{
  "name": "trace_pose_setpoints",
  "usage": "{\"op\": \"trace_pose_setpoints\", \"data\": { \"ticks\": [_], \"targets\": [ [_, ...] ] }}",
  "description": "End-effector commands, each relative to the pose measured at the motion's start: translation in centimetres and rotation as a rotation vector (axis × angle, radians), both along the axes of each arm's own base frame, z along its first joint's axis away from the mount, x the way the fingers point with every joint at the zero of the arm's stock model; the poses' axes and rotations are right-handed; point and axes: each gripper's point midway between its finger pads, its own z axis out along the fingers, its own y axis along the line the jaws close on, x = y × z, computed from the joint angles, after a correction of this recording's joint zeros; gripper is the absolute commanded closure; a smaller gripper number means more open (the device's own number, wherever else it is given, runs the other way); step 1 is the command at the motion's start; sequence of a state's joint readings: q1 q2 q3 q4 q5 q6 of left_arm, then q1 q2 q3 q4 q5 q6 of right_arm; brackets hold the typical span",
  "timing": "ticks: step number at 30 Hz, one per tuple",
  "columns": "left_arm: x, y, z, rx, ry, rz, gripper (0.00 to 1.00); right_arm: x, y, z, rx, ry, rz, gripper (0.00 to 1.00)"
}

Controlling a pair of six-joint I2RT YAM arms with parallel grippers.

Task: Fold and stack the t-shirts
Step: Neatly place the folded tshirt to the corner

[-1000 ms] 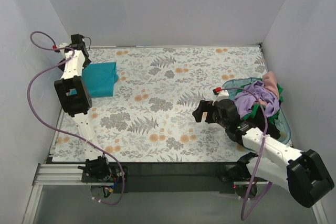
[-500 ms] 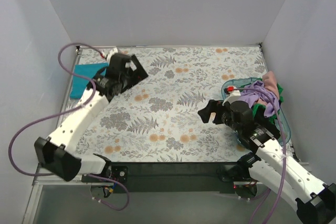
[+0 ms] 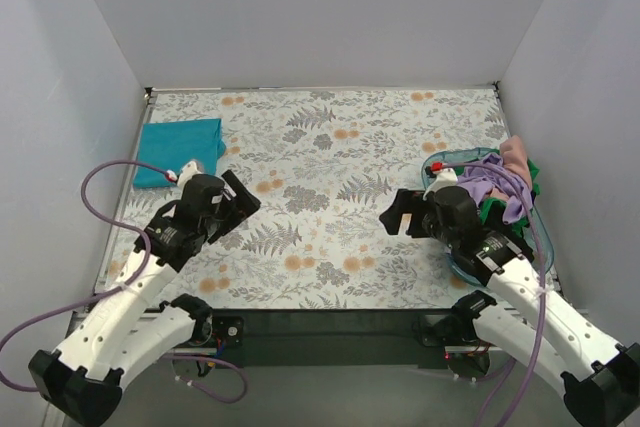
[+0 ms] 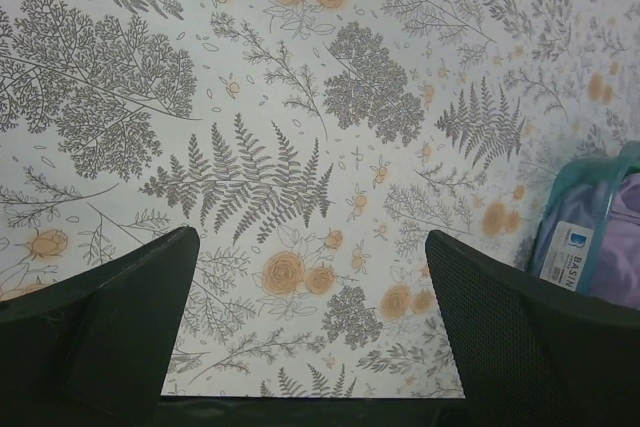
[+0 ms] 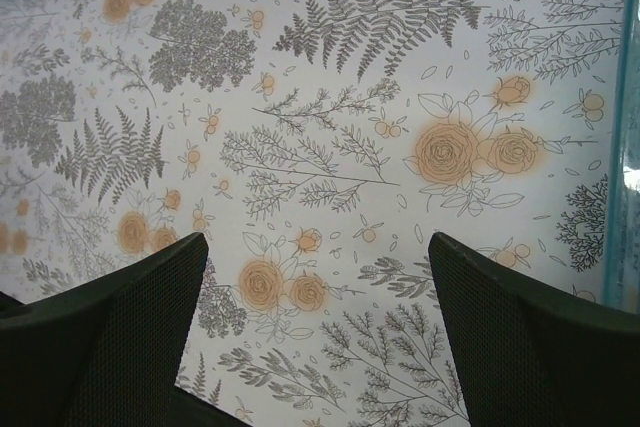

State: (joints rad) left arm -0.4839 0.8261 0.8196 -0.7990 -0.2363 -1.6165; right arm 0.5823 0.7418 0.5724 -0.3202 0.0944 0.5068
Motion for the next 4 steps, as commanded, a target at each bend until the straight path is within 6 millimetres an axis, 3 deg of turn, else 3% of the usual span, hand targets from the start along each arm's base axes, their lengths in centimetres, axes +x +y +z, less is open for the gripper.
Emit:
{"op": "trace_pose_setpoints", "data": {
  "ticks": [1,4],
  "targets": [
    [-0.10,0.26,0.36,-0.004,-0.022,0.013,0.02,0.22,-0.05,1.76,0.053,-0.037,-0.029,0.02],
    [0.01,0.23,0.37,-0.006,-0.027,0.015,0.02,0.13,0.06,2.42,0.059,-0.067,-0.009,0.01]
  ]
}}
